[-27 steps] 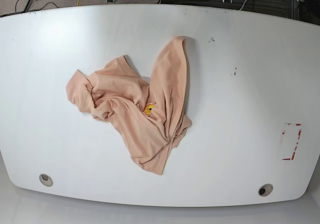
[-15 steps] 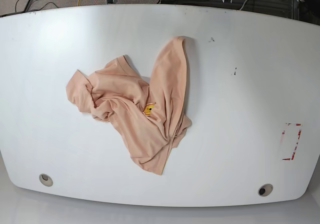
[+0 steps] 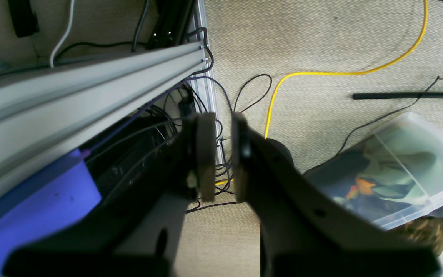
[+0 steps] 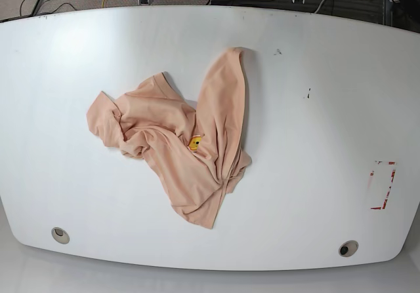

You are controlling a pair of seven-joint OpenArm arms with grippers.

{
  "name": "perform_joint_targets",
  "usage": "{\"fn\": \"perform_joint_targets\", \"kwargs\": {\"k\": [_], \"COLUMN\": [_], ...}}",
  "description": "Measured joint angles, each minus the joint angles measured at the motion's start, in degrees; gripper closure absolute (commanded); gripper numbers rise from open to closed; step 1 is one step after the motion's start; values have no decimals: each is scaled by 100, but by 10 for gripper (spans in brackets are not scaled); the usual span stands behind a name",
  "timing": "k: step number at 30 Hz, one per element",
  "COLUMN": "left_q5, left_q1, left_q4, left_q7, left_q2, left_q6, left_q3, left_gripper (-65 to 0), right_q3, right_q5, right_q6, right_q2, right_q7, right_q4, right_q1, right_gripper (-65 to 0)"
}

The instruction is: Layout the t-shirt on the table in an organized manner, then fold the t-shirt properly

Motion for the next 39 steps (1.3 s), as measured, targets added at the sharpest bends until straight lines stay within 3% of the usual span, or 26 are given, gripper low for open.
{"fn": "perform_joint_targets", "kwargs": {"k": [15, 31, 36, 39], "left_q5": [-13, -13, -11, -7], "left_q1": [-55, 24, 299, 612], "left_q4": [42, 39, 260, 516], "left_q7": [0, -13, -667, -763], "left_q2": [26, 17, 20, 15], "left_q6": [15, 20, 17, 17], "left_q3": [-2, -2, 0, 0], "left_gripper": [-176, -172, -172, -172], "right_q3": [-2, 31, 31, 31], "right_q5": [0, 33, 44, 44], "right_q6": [11, 0, 4, 4], "right_q2": [-197, -140, -164, -151], "right_q7": [24, 39, 48, 13], "right_q4": [-42, 122, 837, 1158], "right_q1": [44, -116, -584, -852], "right_gripper": [-67, -63, -63, -63]}}
